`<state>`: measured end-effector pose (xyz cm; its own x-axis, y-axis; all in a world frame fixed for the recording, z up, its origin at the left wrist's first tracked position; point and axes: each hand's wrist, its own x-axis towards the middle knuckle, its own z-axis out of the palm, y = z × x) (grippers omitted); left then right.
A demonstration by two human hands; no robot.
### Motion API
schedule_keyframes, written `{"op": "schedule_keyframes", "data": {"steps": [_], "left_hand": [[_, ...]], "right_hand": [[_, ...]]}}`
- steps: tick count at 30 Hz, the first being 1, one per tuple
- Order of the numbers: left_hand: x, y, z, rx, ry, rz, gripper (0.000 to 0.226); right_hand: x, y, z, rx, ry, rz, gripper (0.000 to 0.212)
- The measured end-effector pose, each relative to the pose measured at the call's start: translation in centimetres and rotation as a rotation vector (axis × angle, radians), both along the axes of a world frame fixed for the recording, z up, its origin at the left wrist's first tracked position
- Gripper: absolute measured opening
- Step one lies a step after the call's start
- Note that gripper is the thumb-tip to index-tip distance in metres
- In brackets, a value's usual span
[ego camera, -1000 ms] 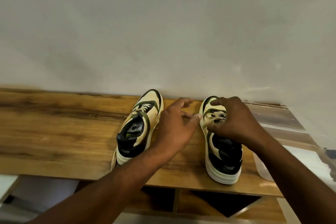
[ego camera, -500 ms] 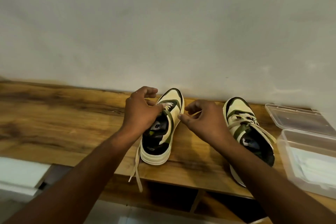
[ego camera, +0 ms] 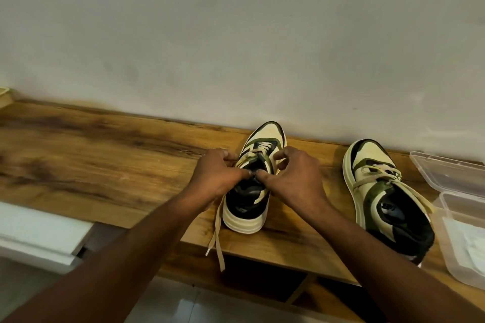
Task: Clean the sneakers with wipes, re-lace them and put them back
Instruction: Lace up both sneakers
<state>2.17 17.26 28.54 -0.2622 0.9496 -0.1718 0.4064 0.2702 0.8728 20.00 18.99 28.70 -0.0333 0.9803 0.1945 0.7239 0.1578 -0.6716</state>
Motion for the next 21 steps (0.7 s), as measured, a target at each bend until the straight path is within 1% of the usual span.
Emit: {"op": "schedule_keyframes", "data": {"steps": [2, 5, 8, 12, 16, 19, 21], "left_hand": [[0.0, 0.0, -0.1, 0.014, 0.03, 0.018, 0.041], [0.1, 0.1, -0.1, 0.036, 0.027, 0.044, 0.034], [0.5, -0.1, -0.2, 0.052, 0.019, 0.049, 0.041], [1.6, 0.0, -0.4, 0.054, -0.061, 0.07, 0.045], [3.3, -0.3, -0.9, 0.047, -0.099, 0.025, 0.044], [5.1, -0.7, -1.2, 0.064, -0.114, 0.001, 0.051], [6.2, -1.1, -1.2, 0.071, -0.107, -0.027, 0.05]], "right_hand": [[-0.1, -0.1, 0.0, 0.002, -0.001, 0.001, 0.053], [-0.1, -0.2, -0.1, 0.003, 0.023, 0.008, 0.055], [0.4, -0.3, 0.0, 0.019, 0.033, 0.024, 0.052], [1.8, -0.2, 0.5, 0.042, 0.041, 0.039, 0.044], [3.9, -0.3, 0.8, 0.035, 0.023, 0.037, 0.042], [5.8, -0.6, 1.0, 0.03, 0.0, 0.018, 0.041], [6.8, -0.8, 1.1, 0.021, -0.019, 0.01, 0.04]]}}
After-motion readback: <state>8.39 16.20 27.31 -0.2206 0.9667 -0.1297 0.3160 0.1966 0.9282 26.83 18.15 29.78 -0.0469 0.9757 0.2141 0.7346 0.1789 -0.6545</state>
